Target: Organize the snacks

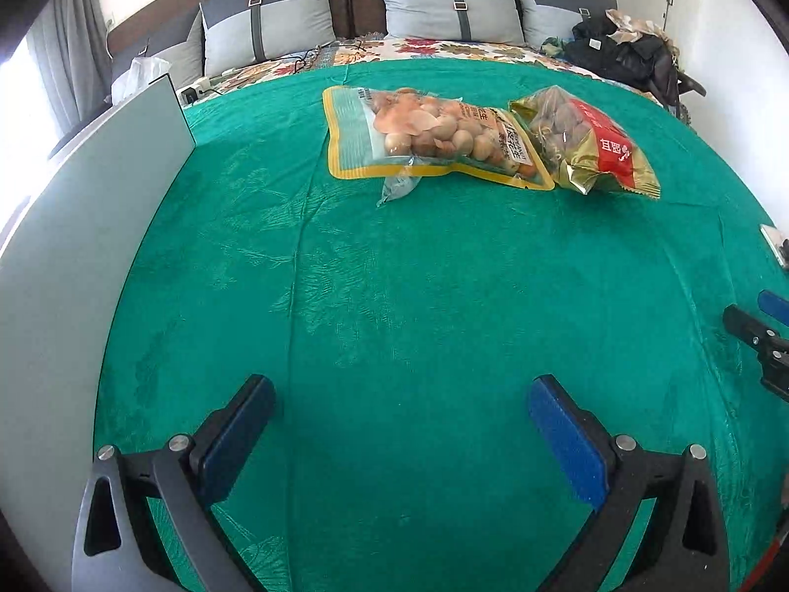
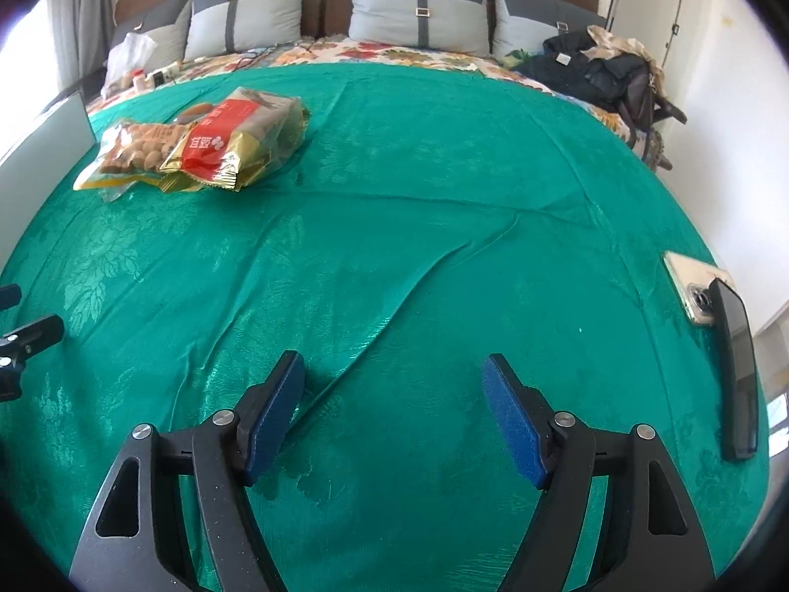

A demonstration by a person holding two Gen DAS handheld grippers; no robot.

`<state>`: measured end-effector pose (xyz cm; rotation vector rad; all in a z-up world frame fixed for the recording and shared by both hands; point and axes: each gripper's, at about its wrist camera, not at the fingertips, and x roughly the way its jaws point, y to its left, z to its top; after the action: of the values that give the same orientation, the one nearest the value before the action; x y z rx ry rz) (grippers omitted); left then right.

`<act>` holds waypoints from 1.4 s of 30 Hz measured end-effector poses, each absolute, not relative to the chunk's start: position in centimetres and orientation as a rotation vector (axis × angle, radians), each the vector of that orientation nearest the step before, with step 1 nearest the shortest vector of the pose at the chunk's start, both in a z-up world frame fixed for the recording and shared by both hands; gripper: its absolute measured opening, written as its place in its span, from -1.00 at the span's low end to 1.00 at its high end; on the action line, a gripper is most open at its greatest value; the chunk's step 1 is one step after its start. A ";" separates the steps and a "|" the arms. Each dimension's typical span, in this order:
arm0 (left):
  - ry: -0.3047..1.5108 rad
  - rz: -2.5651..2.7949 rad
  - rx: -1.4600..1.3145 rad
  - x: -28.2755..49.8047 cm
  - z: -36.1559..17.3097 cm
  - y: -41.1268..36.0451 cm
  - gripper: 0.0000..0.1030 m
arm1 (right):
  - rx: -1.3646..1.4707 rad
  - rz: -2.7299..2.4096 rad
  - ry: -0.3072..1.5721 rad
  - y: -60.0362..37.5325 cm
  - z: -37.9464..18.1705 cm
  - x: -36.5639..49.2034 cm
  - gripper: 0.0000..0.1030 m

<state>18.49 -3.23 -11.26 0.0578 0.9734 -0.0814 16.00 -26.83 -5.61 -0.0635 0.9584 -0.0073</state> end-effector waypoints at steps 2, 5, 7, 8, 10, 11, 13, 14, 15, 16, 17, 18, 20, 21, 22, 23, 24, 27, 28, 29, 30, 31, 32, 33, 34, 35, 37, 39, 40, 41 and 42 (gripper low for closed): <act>0.965 -0.088 0.029 18.4 -11.4 -2.8 1.00 | -0.024 -0.007 0.958 -27.3 -5.9 16.1 0.61; 0.953 -0.085 0.034 18.4 -11.6 -2.9 1.00 | 0.011 -0.014 0.957 -27.8 -6.2 16.3 0.71; 0.953 -0.085 0.032 18.5 -11.6 -2.9 1.00 | 0.013 -0.014 0.959 -27.7 -6.3 16.3 0.75; 0.953 -0.085 0.032 18.5 -11.6 -2.9 1.00 | 0.015 -0.013 0.959 -27.8 -6.3 16.3 0.76; 0.954 -0.087 0.029 18.5 -11.6 -2.9 1.00 | 0.017 -0.013 0.960 -27.8 -6.4 16.3 0.77; 0.954 -0.087 0.028 18.5 -11.7 -2.9 1.00 | 0.017 -0.014 0.960 -27.7 -6.4 16.3 0.77; 0.953 -0.087 0.028 18.5 -11.6 -2.9 1.00 | 0.017 -0.015 0.960 -27.8 -6.4 16.4 0.79; 0.953 -0.087 0.028 18.5 -11.6 -2.9 1.00 | 0.017 -0.015 0.961 -27.8 -6.5 16.4 0.79; 0.953 -0.087 0.027 18.5 -11.6 -2.9 1.00 | 0.017 -0.016 0.961 -27.8 -6.4 16.4 0.79; 0.953 -0.088 0.027 18.5 -11.6 -2.9 1.00 | 0.017 -0.016 0.961 -27.8 -6.4 16.4 0.79; 0.953 -0.087 0.028 18.5 -11.6 -2.9 1.00 | 0.017 -0.016 0.961 -27.9 -6.4 16.4 0.79; 0.953 -0.088 0.027 18.5 -11.6 -2.9 1.00 | 0.017 -0.016 0.961 -27.9 -6.4 16.4 0.79; 0.953 -0.087 0.028 18.4 -11.6 -2.9 1.00 | 0.017 -0.015 0.961 -27.9 -6.4 16.4 0.80; 0.953 -0.087 0.028 18.5 -11.6 -2.9 1.00 | 0.017 -0.015 0.961 -27.9 -6.4 16.4 0.80; 0.953 -0.087 0.028 18.4 -11.6 -2.9 1.00 | 0.017 -0.015 0.961 -27.9 -6.4 16.4 0.80; 0.953 -0.087 0.028 18.5 -11.6 -2.9 1.00 | 0.017 -0.015 0.961 -27.9 -6.4 16.4 0.80; 0.953 -0.087 0.028 18.5 -11.6 -2.9 1.00 | 0.017 -0.015 0.961 -27.9 -6.4 16.4 0.80; 0.953 -0.087 0.027 18.5 -11.6 -2.9 1.00 | 0.017 -0.015 0.961 -27.9 -6.4 16.4 0.80; 0.953 -0.087 0.028 18.4 -11.6 -2.9 1.00 | 0.017 -0.015 0.961 -27.9 -6.4 16.4 0.80; 0.953 -0.087 0.027 18.4 -11.6 -2.9 1.00 | 0.017 -0.015 0.961 -27.9 -6.4 16.4 0.80; 0.953 -0.087 0.027 18.4 -11.6 -2.9 1.00 | 0.017 -0.015 0.961 -27.9 -6.4 16.4 0.80; 0.953 -0.087 0.028 18.4 -11.6 -2.9 1.00 | 0.017 -0.015 0.961 -27.9 -6.4 16.4 0.80; 0.953 -0.087 0.027 18.4 -11.6 -2.9 1.00 | 0.017 -0.015 0.961 -27.9 -6.4 16.4 0.80; 0.953 -0.087 0.027 18.4 -11.6 -2.9 1.00 | 0.017 -0.015 0.961 -27.8 -6.4 16.4 0.80; 0.953 -0.087 0.027 18.4 -11.6 -2.9 1.00 | 0.017 -0.016 0.961 -27.9 -6.4 16.4 0.80; 0.953 -0.087 0.027 18.4 -11.6 -2.9 1.00 | 0.017 -0.016 0.961 -27.9 -6.4 16.4 0.80; 0.953 -0.087 0.027 18.4 -11.6 -2.9 1.00 | 0.017 -0.016 0.961 -27.9 -6.4 16.4 0.80; 0.953 -0.087 0.027 18.4 -11.6 -2.9 1.00 | 0.017 -0.016 0.961 -27.9 -6.4 16.4 0.80; 0.953 -0.087 0.027 18.4 -11.6 -2.9 1.00 | 0.017 -0.016 0.961 -27.9 -6.4 16.4 0.80; 0.953 -0.087 0.027 18.4 -11.6 -2.9 1.00 | 0.017 -0.016 0.961 -27.9 -6.4 16.4 0.80; 0.953 -0.087 0.027 18.4 -11.6 -2.9 1.00 | 0.017 -0.016 0.961 -27.9 -6.4 16.4 0.80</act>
<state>18.41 -2.90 -11.61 0.0273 0.9531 -0.0874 16.42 -27.87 -6.37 0.0171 0.9613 -0.0161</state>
